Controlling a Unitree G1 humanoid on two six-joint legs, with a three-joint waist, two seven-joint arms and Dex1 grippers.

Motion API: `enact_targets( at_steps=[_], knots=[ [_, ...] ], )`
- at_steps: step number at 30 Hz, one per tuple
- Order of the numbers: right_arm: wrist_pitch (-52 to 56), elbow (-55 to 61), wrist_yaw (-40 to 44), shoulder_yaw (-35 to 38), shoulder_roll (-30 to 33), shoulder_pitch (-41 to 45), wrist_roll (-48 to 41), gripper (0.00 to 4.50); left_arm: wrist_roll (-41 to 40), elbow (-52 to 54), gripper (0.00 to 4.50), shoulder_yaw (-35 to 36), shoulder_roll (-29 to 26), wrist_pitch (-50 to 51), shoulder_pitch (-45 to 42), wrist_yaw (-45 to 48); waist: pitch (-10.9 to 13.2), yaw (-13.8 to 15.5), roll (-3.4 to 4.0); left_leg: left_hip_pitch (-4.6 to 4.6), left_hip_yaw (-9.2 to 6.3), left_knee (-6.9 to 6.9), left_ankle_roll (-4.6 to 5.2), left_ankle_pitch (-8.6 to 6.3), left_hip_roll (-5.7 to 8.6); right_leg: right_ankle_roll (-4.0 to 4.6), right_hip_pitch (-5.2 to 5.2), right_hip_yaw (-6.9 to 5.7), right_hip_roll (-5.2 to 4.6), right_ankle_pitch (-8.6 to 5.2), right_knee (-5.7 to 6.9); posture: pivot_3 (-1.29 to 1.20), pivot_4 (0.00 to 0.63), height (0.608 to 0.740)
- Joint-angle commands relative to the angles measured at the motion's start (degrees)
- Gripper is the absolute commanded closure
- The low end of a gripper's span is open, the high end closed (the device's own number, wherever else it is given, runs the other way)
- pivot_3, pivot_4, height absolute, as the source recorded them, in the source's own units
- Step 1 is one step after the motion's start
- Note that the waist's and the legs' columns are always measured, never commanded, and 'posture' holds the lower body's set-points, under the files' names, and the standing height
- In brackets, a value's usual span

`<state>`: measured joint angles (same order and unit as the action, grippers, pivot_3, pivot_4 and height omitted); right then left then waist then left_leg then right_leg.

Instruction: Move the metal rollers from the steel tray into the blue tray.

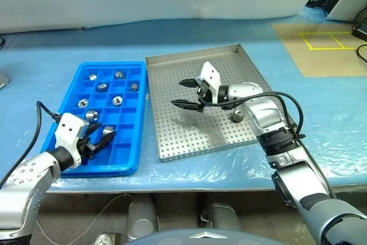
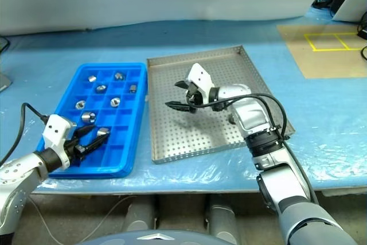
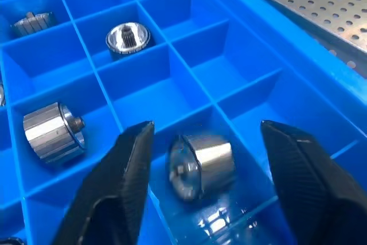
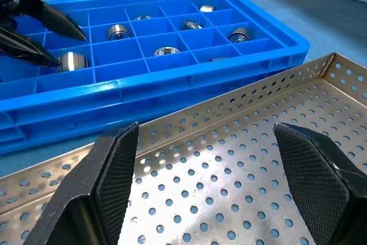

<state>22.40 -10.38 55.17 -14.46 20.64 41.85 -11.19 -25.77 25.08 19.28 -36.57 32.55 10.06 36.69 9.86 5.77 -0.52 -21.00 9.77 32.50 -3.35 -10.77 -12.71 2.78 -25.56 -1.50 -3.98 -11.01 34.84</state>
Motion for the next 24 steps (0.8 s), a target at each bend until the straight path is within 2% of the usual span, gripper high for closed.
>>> enact_targets(
  at_steps=[1, 6, 11, 16, 18, 24],
  knots=[
    [-0.9, 1.8, -0.28, 1.9, 1.39, -0.07, 0.0, 0.57, -2.91, 1.72, 1.57, 0.7, -1.22, 1.09, -4.32, 0.64, 0.0, 0.08, 0.0, 0.0, 0.0, 0.02, 0.0, 0.0, 0.0, 0.0, 0.0, 0.0, 0.0, 0.0, 0.01, 0.15, 0.15, 0.74],
    [0.31, 5.6, 0.37, 3.3, 8.1, -5.01, 0.64, 0.57, -7.09, 2.71, 1.57, -2.89, -0.71, 3.44, -13.61, 1.91, -0.01, 0.29, -0.01, 0.01, -0.01, 0.18, -0.03, 0.02, 0.01, 0.02, 0.11, 0.02, -0.01, 0.02, 0.05, 0.07, 0.15, 0.74],
    [5.13, 13.38, 0.38, 7.79, 15.48, -12.92, -1.68, 0.57, -5.41, 0.53, 1.57, -11.47, 0.11, 0.99, -18.46, 5.96, -0.01, -0.54, 0.0, 0.02, 0.02, 0.19, 0.0, 0.0, 0.02, 0.0, 0.15, 0.07, 0.0, 0.02, 0.0, 0.02, 0.15, 0.74],
    [5.93, 14.8, -3.03, 11.16, 17.69, -15.89, -0.75, 0.57, -0.68, -7.95, 1.57, -19.75, 2.25, -3.93, -24.78, 9.7, -0.04, -1.95, 0.05, 0.12, 0.03, 0.19, -0.09, 0.07, -0.02, 0.03, 0.22, 0.13, 0.1, 0.05, 0.15, -0.08, 0.15, 0.74],
    [6.14, 15.41, -4.05, 11.78, 17.8, -17.11, -0.74, 0.57, 1.31, -11.4, 1.57, -22.52, 3.42, -5.95, -27.7, 10.91, -0.04, -2.22, 0.04, 0.48, 0.04, 0.23, -0.08, 0.07, -0.02, -0.14, 0.34, 0.16, 0.11, 0.0, 0.15, -0.09, 0.15, 0.74],
    [5.28, 17.53, -5.91, 10.51, 18.36, -21.79, 0.97, 0.57, 3.27, -16.49, 1.57, -25.13, 6.62, -8.27, -31.71, 12.19, -0.05, -3.43, 0.06, 0.44, 0.05, 0.25, -0.08, 0.08, -0.01, 0.05, 0.38, 0.18, 0.11, 0.15, 0.08, -0.14, 0.15, 0.74]
  ],
)
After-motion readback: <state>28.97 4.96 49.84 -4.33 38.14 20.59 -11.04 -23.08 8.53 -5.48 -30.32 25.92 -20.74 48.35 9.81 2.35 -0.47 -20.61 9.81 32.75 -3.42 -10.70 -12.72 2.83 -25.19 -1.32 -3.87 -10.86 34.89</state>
